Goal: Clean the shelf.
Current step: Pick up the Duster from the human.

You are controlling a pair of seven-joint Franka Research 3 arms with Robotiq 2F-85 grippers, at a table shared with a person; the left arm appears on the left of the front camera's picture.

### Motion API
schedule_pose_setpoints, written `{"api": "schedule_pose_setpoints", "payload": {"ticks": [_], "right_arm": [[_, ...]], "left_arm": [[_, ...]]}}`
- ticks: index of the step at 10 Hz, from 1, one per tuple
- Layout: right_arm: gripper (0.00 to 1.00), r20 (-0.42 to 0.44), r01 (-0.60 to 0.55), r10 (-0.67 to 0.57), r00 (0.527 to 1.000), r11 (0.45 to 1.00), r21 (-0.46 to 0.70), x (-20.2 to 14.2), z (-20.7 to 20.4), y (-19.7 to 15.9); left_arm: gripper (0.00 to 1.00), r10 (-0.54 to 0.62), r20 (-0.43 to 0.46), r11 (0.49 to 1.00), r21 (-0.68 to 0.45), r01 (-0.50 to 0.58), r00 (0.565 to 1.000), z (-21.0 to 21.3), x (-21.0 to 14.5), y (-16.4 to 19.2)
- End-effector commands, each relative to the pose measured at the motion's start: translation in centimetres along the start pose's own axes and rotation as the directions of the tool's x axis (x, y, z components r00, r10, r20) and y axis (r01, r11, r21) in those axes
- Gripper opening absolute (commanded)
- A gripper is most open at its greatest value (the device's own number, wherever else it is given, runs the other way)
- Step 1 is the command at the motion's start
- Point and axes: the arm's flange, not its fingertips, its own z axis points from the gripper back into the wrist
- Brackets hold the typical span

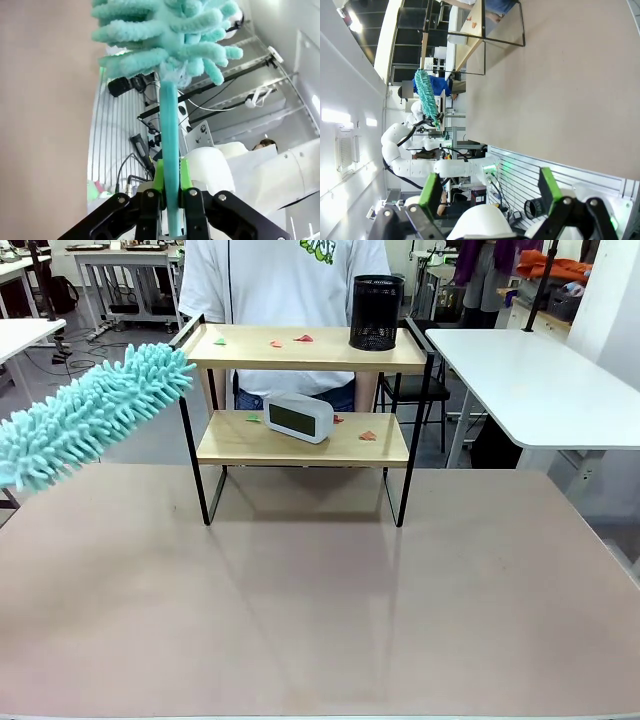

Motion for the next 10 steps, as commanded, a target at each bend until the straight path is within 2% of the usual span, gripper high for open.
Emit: {"api": "schedule_pose_setpoints", "payload": {"ticks": [1, 3, 6, 7, 9, 10], "right_arm": [[1.00, 0.008, -0.029, 0.028, 1.000, 0.999, 0.016, 0.1, 0.1, 0.2], [1.00, 0.008, -0.029, 0.028, 1.000, 0.999, 0.016, 0.1, 0.1, 0.2], [1.00, 0.008, -0.029, 0.028, 1.000, 0.999, 0.016, 0.1, 0.1, 0.2], [1.00, 0.008, -0.029, 0.028, 1.000, 0.999, 0.016, 0.1, 0.1, 0.2], [1.00, 0.008, -0.029, 0.028, 1.000, 0.999, 0.016, 0.1, 0.1, 0.2], [1.00, 0.008, -0.029, 0.028, 1.000, 0.999, 0.016, 0.1, 0.1, 0.2]], "left_arm": [[0.00, -0.030, -0.022, 0.987, -0.159, 0.026, 0.999, 11.1, 1.2, -10.9], [0.00, -0.036, -0.044, 0.982, -0.186, 0.028, 0.998, 11.8, 1.1, -10.2], [0.00, -0.162, -0.168, 0.984, -0.103, 0.146, 0.972, 12.5, 1.0, -8.9], [0.00, -0.152, -0.189, 0.988, -0.058, 0.144, 0.970, 12.5, 1.3, -8.7], [0.00, -0.060, -0.157, 0.997, -0.054, 0.052, 0.986, 12.1, 2.6, -8.4], [0.00, 0.018, -0.103, 0.999, -0.045, -0.023, 0.995, 12.1, 3.2, -8.5]]}}
